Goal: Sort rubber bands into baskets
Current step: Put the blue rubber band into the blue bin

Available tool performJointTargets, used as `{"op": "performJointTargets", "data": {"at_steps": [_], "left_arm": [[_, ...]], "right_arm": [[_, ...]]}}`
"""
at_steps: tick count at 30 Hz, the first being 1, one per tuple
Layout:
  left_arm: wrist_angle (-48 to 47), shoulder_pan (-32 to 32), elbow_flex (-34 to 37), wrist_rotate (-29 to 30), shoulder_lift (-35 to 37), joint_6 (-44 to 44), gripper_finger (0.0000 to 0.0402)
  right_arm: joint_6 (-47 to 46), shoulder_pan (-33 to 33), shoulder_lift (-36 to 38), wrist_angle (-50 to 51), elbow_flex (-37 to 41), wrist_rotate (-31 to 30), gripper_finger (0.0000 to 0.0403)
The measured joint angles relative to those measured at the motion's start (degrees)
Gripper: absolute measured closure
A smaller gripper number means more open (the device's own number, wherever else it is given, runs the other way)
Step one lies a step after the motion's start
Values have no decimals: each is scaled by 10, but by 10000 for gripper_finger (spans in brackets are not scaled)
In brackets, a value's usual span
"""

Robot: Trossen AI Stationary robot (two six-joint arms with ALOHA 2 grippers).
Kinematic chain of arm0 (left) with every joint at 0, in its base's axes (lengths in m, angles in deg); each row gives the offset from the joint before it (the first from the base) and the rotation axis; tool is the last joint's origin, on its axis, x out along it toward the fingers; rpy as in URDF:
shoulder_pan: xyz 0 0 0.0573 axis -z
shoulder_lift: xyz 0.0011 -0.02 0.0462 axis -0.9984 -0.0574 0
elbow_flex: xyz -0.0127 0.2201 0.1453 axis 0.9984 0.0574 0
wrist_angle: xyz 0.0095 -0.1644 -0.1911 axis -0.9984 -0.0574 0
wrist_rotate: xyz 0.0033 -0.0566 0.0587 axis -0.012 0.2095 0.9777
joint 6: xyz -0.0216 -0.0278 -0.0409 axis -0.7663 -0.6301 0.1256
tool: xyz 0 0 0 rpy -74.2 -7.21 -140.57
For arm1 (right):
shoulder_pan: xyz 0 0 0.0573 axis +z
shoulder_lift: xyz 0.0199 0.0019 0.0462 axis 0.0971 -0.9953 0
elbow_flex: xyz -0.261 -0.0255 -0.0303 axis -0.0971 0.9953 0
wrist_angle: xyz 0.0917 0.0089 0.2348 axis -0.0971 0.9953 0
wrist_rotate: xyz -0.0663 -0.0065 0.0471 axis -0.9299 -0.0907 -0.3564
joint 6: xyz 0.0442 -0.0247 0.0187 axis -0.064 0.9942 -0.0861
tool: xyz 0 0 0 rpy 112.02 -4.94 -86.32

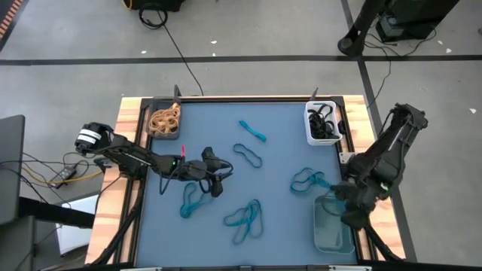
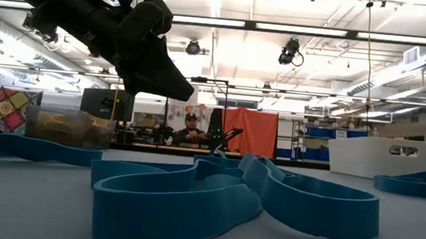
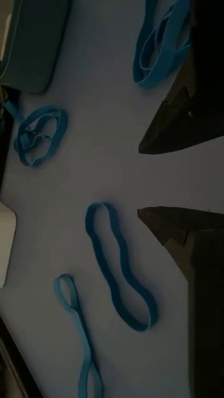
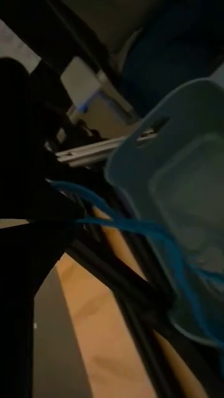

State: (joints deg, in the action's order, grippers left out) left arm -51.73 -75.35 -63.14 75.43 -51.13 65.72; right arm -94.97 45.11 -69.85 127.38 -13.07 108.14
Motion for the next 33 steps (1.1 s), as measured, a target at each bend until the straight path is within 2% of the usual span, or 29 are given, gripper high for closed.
{"op": "performJointTargets", "data": {"at_steps": [7, 12, 15, 19, 22, 28, 33], "left_arm": [[7, 0, 0, 12, 0, 12, 250], [7, 0, 0, 12, 0, 14, 250], [7, 0, 0, 12, 0, 14, 250], [7, 0, 0, 12, 0, 14, 250], [11, -2, 0, 12, 0, 17, 250], [22, -2, 0, 14, 0, 32, 250], [22, -2, 0, 14, 0, 32, 250]], "right_arm": [[-86, 72, -12, -71, 0, -32, 393], [-70, 82, -25, -69, 9, -88, 389], [-37, 79, -37, -60, 16, -80, 377], [2, 76, -57, -22, 16, -48, 343], [17, 66, -62, -12, 16, -50, 308], [65, 32, -57, -16, 16, -128, 230], [127, -22, -55, -14, 16, -183, 193]]}}
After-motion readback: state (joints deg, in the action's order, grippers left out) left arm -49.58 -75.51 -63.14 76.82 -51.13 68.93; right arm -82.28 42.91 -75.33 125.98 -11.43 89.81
